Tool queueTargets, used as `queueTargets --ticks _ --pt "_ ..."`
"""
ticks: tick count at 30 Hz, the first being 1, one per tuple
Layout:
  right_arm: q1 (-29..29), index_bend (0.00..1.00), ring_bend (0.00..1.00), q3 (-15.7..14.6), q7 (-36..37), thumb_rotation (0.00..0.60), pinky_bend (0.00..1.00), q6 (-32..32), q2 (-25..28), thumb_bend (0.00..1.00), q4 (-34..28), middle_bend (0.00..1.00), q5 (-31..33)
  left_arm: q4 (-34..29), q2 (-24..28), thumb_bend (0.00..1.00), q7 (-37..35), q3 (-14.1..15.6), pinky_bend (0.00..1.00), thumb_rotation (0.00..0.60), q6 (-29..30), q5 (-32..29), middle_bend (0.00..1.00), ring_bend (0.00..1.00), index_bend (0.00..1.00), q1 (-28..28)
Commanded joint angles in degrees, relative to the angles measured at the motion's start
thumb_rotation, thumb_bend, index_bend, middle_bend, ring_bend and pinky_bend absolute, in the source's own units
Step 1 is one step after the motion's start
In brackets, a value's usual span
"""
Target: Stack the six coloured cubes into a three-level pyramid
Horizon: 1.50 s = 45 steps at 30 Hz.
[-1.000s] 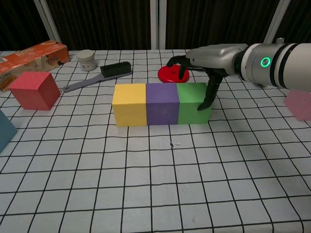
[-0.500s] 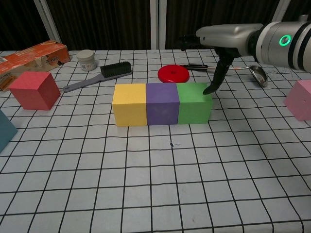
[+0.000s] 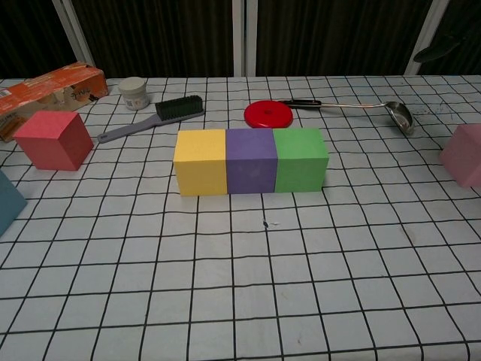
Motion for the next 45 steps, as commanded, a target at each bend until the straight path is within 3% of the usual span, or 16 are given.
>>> queueTargets --ticks 1,6,12,21,33,41,45 --pt "-2.8 0.00 0.00 -0.1 3.4 0.600 0.00 0.7 2.4 0.00 -0.8 0.09 -2.8 1.2 1.6 0.00 -1.2 -1.4 0.06 0.600 -6.5 1.0 0.11 0.00 0.04 -5.5" --pt "-5.2 0.00 0.00 0.6 7.5 0.600 0.00 2.3 4.1 0.00 -1.6 0.11 -6.9 6.3 0.7 0.01 -3.7 -2.0 0.11 0.600 -13.9 2.4 0.11 0.00 0.02 -12.4" --pt "-6.9 0.00 0.00 1.1 8.6 0.600 0.00 4.0 5.9 0.00 -3.8 0.12 -10.9 12.2 -1.9 0.01 -3.5 -1.5 0.11 0.600 -23.4 -0.4 0.12 0.00 0.02 -17.9" --pt "-8.7 0.00 0.00 0.9 9.4 0.600 0.00 4.4 6.7 0.00 -4.0 0.12 -13.4 19.6 -5.2 0.01 -6.5 -0.4 0.11 0.600 -27.4 -1.5 0.14 0.00 0.02 -21.3" --pt "-9.6 0.00 0.00 1.4 11.7 0.600 0.00 3.1 5.4 0.00 -0.8 0.14 -13.9 23.6 -8.9 0.02 -7.6 2.1 0.11 0.600 -29.4 -2.3 0.23 0.00 0.02 -22.5" --pt "-10.6 0.00 0.00 1.7 12.9 0.600 0.00 2.9 4.5 0.00 1.3 0.15 -13.0 26.3 -12.2 0.15 -7.8 1.2 0.11 0.600 -25.9 -3.0 0.40 0.05 0.11 -22.4" --pt "-11.3 0.00 0.00 1.9 14.0 0.600 0.00 3.1 4.7 0.00 1.7 0.16 -13.5 22.7 -9.6 0.19 -7.7 0.8 0.11 0.600 -24.6 -3.0 0.46 0.08 0.12 -22.5"
